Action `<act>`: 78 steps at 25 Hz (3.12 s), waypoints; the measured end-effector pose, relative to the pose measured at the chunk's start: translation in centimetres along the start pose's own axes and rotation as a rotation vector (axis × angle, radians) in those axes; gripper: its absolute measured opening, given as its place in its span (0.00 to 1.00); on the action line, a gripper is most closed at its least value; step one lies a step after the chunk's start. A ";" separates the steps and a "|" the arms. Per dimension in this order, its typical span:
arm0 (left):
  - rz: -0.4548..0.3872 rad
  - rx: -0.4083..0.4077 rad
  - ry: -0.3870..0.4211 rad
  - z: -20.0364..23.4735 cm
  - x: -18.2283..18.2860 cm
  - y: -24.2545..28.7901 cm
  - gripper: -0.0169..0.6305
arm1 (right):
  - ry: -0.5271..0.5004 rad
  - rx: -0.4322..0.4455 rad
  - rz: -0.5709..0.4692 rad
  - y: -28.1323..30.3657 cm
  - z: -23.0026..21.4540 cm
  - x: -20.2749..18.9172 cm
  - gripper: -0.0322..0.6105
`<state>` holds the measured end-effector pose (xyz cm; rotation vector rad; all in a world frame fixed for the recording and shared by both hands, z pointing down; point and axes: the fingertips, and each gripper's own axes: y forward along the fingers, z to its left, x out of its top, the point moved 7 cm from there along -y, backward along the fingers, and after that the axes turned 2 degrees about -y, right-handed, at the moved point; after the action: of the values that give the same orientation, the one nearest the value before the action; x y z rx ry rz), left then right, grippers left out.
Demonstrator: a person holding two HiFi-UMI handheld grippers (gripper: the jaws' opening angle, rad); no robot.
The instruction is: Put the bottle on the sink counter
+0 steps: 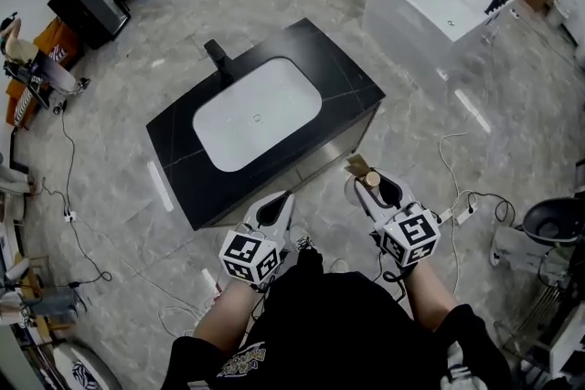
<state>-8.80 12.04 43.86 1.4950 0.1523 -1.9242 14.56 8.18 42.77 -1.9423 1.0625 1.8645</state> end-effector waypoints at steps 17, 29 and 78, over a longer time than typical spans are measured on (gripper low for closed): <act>-0.015 -0.019 -0.018 9.8 2.8 2.1 0.03 | -0.006 -0.012 0.001 10.8 0.7 2.3 0.31; -0.050 -0.014 -0.005 11.1 4.6 2.0 0.03 | -0.037 0.003 -0.010 13.6 0.7 4.6 0.31; -0.061 0.280 -0.139 21.6 8.5 26.7 0.03 | -0.165 0.293 0.094 45.6 -23.6 5.7 0.31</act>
<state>-11.83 -22.28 51.65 1.5407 -0.1414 -2.1606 2.70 -40.66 54.71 -1.5730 1.3094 1.7632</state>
